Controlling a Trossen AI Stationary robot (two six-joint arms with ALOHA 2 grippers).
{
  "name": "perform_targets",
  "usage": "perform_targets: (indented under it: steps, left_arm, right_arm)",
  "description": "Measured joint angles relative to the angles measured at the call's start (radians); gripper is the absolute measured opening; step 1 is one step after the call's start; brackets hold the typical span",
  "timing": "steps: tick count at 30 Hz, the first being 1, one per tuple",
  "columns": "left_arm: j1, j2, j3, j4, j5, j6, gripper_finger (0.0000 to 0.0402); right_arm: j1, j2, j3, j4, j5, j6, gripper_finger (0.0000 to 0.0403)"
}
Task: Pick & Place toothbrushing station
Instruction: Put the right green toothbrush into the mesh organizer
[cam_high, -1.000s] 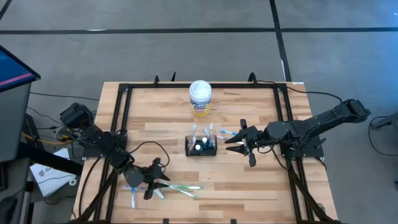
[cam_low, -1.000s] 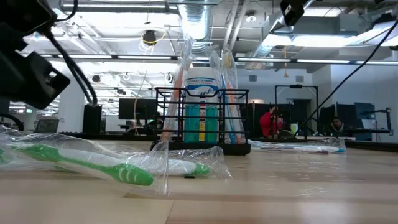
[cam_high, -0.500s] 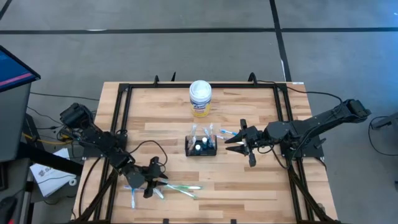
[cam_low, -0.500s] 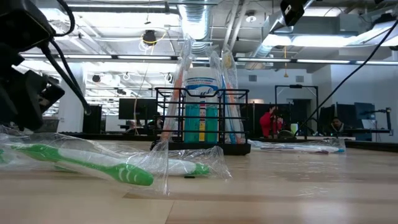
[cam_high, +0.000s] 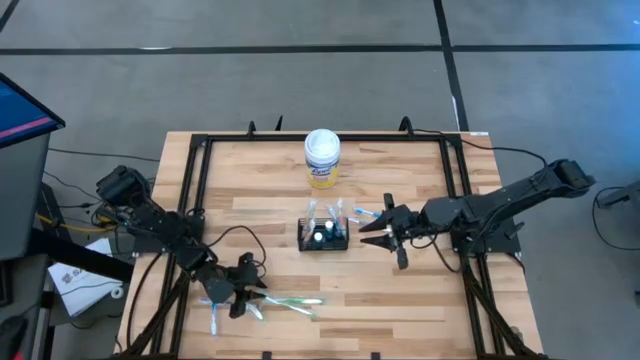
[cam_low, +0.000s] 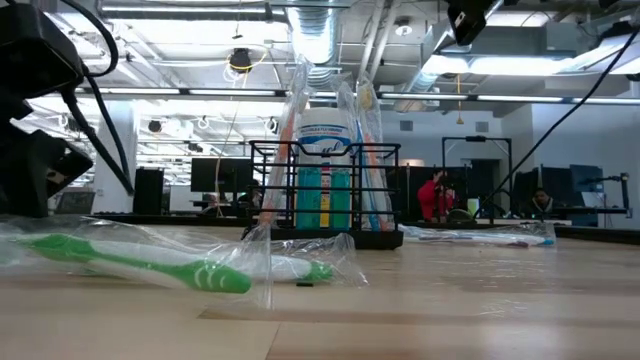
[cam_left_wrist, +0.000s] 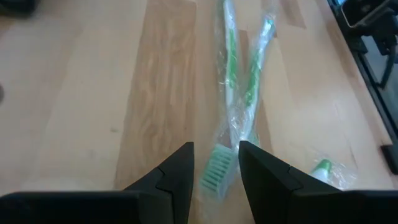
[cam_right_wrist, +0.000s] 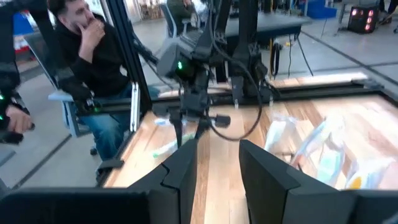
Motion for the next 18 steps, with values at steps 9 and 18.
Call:
perform_targets:
  steps: [9, 18]
  left_arm:
    - [-0.008, 0.000, 0.000, 0.008, 0.013, -0.024, 0.0121]
    - [-0.011, 0.000, 0.000, 0.005, 0.066, -0.043, 0.0121]
  right_arm:
    - [0.000, 0.052, -0.001, 0.036, 0.000, -0.001, 0.0111]
    - [-0.001, 0.063, -0.001, 0.049, 0.000, -0.001, 0.0111]
